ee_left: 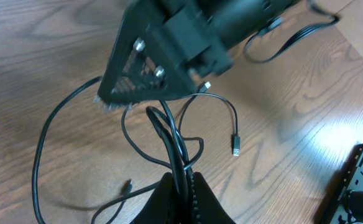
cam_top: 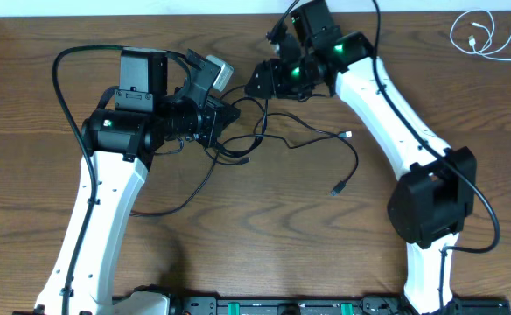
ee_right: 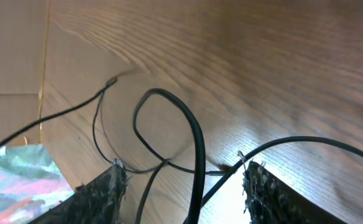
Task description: Untangle cables
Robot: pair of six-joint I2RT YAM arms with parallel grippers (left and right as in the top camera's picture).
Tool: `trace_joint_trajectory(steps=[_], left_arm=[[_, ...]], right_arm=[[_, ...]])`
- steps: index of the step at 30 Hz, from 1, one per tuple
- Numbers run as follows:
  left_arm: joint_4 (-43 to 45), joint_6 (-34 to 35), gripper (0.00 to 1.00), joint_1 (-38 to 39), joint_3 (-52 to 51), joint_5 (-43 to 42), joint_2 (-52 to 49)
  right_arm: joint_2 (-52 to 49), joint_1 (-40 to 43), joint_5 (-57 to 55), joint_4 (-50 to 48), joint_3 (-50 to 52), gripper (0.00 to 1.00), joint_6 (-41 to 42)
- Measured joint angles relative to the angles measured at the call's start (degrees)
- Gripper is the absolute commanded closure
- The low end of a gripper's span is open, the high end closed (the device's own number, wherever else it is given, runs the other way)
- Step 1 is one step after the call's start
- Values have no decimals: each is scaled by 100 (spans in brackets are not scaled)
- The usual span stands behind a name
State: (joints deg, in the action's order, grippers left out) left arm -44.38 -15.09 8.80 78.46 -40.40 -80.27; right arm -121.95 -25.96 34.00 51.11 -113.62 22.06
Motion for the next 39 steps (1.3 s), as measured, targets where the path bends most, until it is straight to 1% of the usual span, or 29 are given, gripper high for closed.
trace_joint_trajectory(steps=[6, 8, 10, 11, 12, 13, 14, 15, 16, 22, 27, 29, 32, 39], left_arm=[[-11, 0, 93, 0, 0, 0, 0], [-9, 0, 93, 0, 0, 0, 0], [-13, 0, 93, 0, 0, 0, 0], [-17, 0, 93, 0, 0, 0, 0], [-22, 0, 93, 0, 0, 0, 0], [-22, 0, 93, 0, 0, 0, 0], [-26, 0, 93, 0, 0, 2, 0], [-31, 0, 93, 0, -2, 9, -2], [-31, 0, 93, 0, -4, 26, -2], [-68, 4, 93, 0, -9, 262, -11], [-81, 186, 93, 4, -11, 728, -11], [-74, 323, 93, 13, -11, 968, -11], [-70, 551, 93, 28, -11, 1362, -11], [-66, 1248, 93, 35, -11, 2677, -118]], right_arm=[[-131, -70, 11, -22, 0, 49, 15], [-144, -70, 11, -22, 0, 53, 28], [-240, -70, 11, -37, 0, 59, 33], [-310, -72, 11, -42, 0, 63, 44], [-358, -74, 9, -50, 0, 72, 55], [-450, -74, 20, -98, 0, 76, 48], [-522, -76, 28, -127, 0, 85, 55], [-577, -76, 17, -133, 0, 89, 26], [-614, -76, -11, -138, 0, 98, -4], [-634, -7, -221, -101, 2, 99, -308], [-437, 420, -367, 142, 2, 99, -481], [-192, 625, -448, 247, 4, 99, -540], [442, 920, -553, 422, 7, 99, -640], [1655, 1215, -595, 887, 7, 99, -1029]])
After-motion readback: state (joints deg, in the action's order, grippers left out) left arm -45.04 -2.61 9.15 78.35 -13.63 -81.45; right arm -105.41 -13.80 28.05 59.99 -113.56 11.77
